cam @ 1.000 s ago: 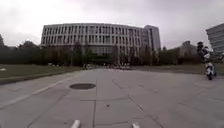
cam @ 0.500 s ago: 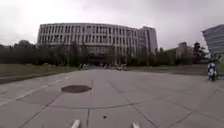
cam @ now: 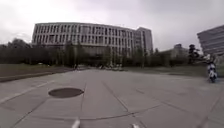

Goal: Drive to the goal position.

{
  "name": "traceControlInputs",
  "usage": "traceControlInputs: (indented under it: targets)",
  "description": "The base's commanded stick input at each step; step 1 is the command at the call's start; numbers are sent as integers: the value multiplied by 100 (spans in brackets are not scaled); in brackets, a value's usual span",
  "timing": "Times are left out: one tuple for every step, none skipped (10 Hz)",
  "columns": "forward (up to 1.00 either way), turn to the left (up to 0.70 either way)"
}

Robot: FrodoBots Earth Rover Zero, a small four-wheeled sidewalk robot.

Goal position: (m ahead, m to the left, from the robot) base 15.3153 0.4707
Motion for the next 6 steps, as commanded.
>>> traceControlInputs:
  targets:
    - [70,0]
    - [70,0]
    - [70,0]
    - [70,3]
    - [70,20]
    - [70,23]
